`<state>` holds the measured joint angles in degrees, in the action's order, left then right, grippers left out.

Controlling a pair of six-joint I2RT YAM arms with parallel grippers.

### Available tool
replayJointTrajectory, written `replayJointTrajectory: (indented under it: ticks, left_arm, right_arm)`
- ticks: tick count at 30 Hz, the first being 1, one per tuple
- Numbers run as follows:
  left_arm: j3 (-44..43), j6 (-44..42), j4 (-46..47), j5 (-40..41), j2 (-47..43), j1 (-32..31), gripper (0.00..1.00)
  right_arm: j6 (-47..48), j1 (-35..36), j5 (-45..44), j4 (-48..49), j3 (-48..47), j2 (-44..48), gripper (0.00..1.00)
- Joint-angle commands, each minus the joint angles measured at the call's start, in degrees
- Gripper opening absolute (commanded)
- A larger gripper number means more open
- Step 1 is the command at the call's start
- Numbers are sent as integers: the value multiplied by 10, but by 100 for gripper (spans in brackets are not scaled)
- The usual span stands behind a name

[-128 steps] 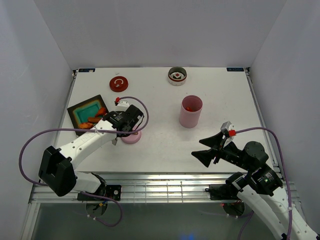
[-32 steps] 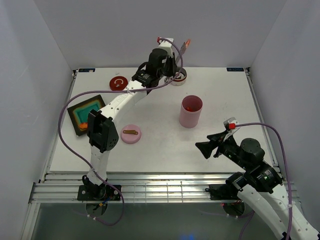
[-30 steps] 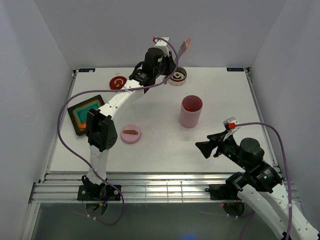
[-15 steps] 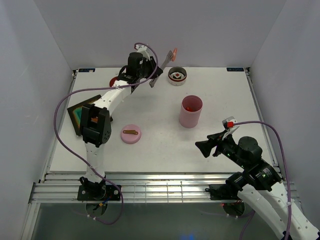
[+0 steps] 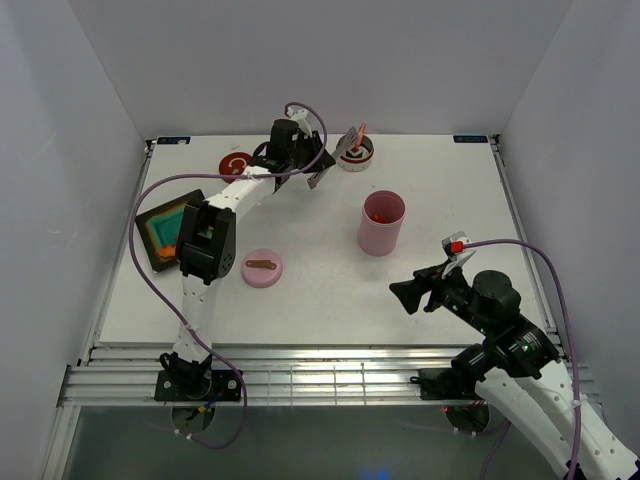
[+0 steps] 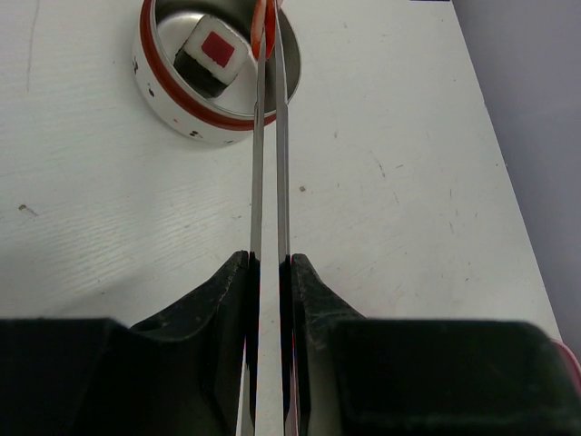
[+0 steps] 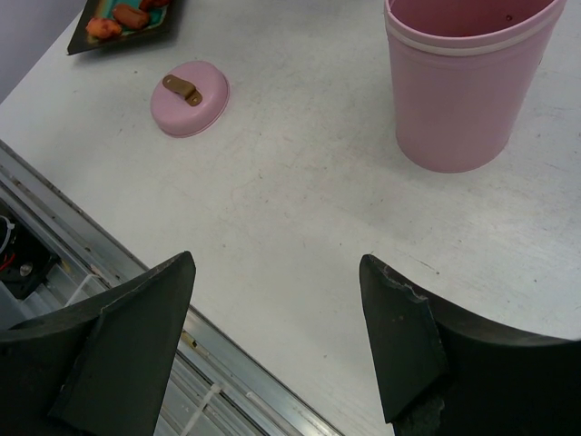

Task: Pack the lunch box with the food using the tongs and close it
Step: Place the fake food in the packing box.

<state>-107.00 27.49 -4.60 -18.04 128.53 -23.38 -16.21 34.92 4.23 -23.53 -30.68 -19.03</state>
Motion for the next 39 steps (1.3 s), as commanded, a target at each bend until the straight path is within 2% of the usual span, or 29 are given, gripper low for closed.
replayJointTrajectory:
  ticks: [1, 12, 18, 23, 26, 30, 39]
  left_arm:
    - [-12, -2, 16, -9, -18, 3, 4]
    - [-12, 2, 17, -15, 14, 4, 11]
    - [-28, 16, 15, -41, 33, 8, 11]
    - [-30, 18, 13, -38, 38, 9, 19]
    - [-27, 16, 12, -30, 34, 11, 30]
    - [-18, 7, 11, -16, 23, 12, 39]
    - [-16, -13, -2, 10, -14, 18, 46]
  right_arm:
    - [-1, 2, -5, 16, -15, -3, 79]
    - [0, 2, -5, 18, -15, -9, 79]
    - [-1, 2, -5, 20, -11, -6, 79]
    - [-1, 2, -4, 23, -10, -7, 79]
    - [0, 2, -2, 24, -9, -6, 79]
    - [0, 2, -3, 27, -6, -7, 79]
    - [3, 2, -4, 30, -4, -19, 79]
